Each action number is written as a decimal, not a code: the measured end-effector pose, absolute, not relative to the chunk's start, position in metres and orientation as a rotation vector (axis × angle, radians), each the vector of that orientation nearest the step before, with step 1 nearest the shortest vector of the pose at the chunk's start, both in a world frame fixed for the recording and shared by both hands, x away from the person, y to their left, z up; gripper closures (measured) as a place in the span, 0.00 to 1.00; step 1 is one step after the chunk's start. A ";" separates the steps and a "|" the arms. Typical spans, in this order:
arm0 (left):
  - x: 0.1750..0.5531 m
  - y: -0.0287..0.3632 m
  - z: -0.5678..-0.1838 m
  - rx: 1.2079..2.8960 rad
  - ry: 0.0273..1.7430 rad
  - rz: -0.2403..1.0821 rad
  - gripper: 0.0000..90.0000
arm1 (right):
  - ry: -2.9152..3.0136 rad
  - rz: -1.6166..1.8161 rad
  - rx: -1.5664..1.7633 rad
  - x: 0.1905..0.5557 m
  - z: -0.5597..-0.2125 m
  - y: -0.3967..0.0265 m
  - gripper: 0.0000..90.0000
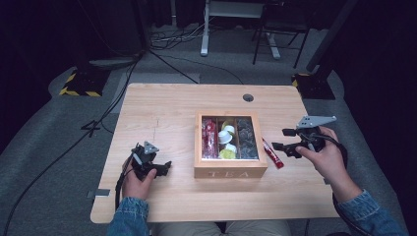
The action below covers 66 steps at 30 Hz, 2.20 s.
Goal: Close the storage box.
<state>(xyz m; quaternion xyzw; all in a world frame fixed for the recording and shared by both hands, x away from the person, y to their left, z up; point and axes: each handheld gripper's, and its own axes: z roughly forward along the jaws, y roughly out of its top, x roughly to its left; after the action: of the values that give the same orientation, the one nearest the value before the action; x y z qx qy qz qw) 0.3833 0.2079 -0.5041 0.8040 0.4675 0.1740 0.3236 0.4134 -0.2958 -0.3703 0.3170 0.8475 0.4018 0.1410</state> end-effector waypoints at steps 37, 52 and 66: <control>0.383 0.214 -0.504 2.121 1.202 0.449 0.11 | 2.342 1.067 1.245 0.448 -0.450 -0.393 0.27; 0.384 0.214 -0.504 2.117 1.202 0.447 0.11 | 2.389 0.999 1.221 0.446 -0.482 -0.395 0.27; 0.384 0.214 -0.504 2.116 1.208 0.448 0.11 | 2.348 1.001 1.168 0.443 -0.500 -0.384 0.16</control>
<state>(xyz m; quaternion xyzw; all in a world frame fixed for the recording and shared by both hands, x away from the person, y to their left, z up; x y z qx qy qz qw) 0.3840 0.2140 -0.5043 0.8074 0.4610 0.1710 0.3262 0.4431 -0.3841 -0.5004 0.4103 0.8248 0.3517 0.1663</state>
